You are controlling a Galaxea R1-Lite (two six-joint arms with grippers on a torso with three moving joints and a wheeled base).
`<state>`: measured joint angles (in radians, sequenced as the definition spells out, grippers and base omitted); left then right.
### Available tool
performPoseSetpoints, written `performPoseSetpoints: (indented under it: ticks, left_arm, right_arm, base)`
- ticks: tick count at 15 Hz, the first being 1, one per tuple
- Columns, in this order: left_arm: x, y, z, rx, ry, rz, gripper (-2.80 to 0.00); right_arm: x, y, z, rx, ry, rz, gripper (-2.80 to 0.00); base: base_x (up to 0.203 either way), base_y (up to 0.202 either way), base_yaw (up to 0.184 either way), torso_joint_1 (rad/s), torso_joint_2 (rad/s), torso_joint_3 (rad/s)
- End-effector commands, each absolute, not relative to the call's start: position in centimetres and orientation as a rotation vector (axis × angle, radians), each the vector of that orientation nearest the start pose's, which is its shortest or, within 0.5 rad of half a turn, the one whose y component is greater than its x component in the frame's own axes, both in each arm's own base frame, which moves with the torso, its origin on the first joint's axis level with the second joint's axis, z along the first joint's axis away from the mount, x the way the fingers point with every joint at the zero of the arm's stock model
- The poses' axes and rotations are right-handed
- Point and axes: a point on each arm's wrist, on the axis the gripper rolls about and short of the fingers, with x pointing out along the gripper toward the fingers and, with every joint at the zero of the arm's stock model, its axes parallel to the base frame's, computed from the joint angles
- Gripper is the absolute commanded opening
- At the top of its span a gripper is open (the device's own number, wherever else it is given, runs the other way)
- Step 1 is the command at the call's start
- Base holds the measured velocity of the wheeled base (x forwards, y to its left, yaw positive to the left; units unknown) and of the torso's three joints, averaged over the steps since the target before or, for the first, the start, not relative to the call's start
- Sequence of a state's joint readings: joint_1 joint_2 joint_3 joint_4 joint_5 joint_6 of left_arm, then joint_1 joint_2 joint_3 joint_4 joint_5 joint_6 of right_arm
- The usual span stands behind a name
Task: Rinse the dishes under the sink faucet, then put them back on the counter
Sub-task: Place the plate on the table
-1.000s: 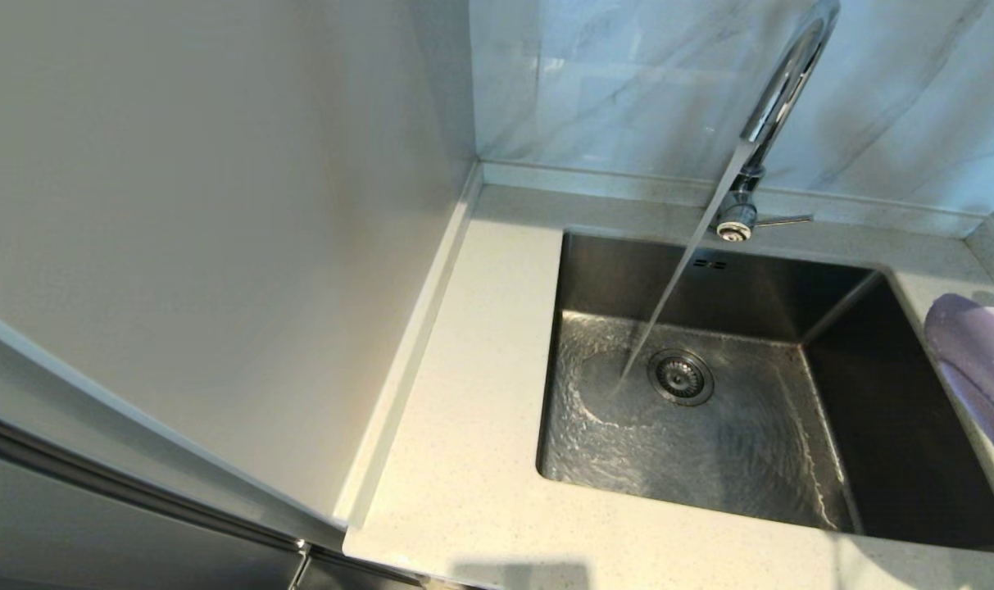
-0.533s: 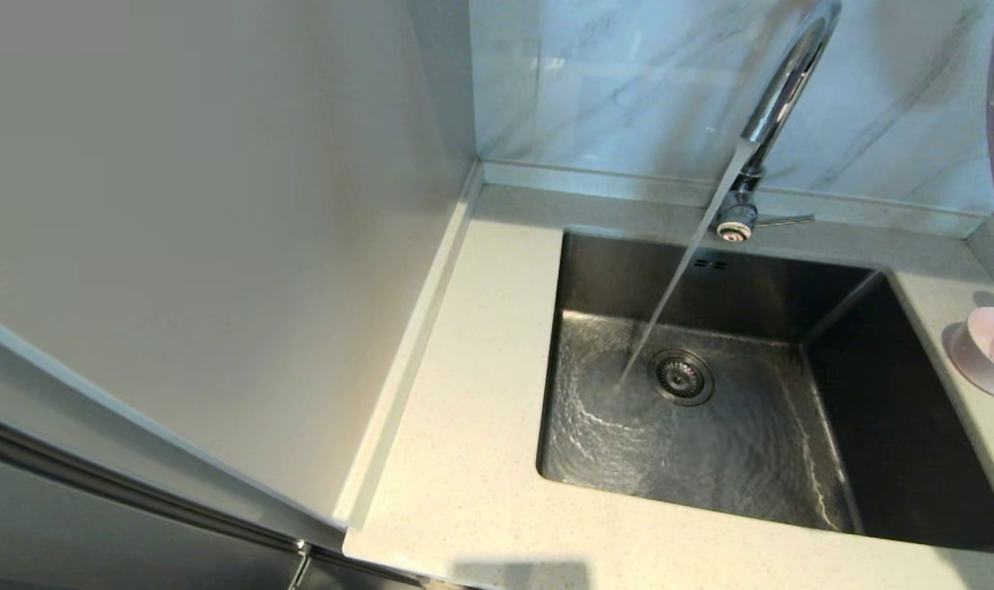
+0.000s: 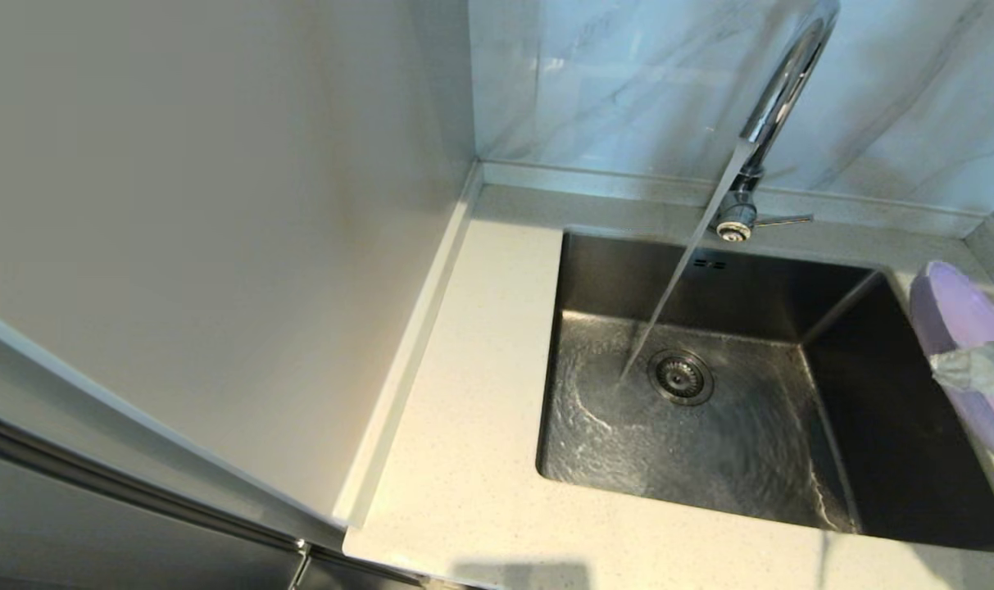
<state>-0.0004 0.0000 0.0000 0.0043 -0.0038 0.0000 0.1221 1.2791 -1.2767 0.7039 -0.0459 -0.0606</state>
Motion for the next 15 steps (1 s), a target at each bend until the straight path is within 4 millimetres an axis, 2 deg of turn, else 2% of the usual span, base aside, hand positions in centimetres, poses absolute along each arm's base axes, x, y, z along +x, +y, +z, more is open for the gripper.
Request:
performPoseSetpoints:
  ticks: [1,3,6,8,10,15]
  left_arm:
    - [-2.3,0.0,7.5,0.0,0.005,-0.003,-2.8]
    - [-2.3,0.0,7.5,0.0,0.005,-0.003,-2.8]
    - [-2.3,0.0,7.5,0.0,0.005,-0.003,-2.8]
    - [-2.3,0.0,7.5,0.0,0.005,-0.003,-2.8]
    - [-2.3,0.0,7.5,0.0,0.005,-0.003,-2.8]
    - [-2.3,0.0,7.5,0.0,0.005,-0.003,-2.8]
  right_arm:
    - [16.0,1.8,29.2,-0.16,0.702,0.092,-2.8]
    - [15.8,1.5,29.5,-0.227,0.685,0.081,-2.8]
    - [15.8,-0.8,29.0,-0.359,0.731,-0.013,-2.8]
    - [15.0,-1.6,28.7,-0.46,0.75,-0.025,-2.8]
    - [14.2,-1.8,27.8,-0.476,0.775,-0.024,-2.8]
    - [12.9,-3.6,28.0,-0.479,0.805,-0.134,-2.8]
  base:
    - [0.0,0.0,0.0,0.0,0.0,0.0]
    - [0.0,0.0,0.0,0.0,0.0,0.0]
    - [0.0,0.0,0.0,0.0,0.0,0.0]
    - [0.0,0.0,0.0,0.0,0.0,0.0]
    - [0.0,0.0,0.0,0.0,0.0,0.0]
    - [0.0,0.0,0.0,0.0,0.0,0.0]
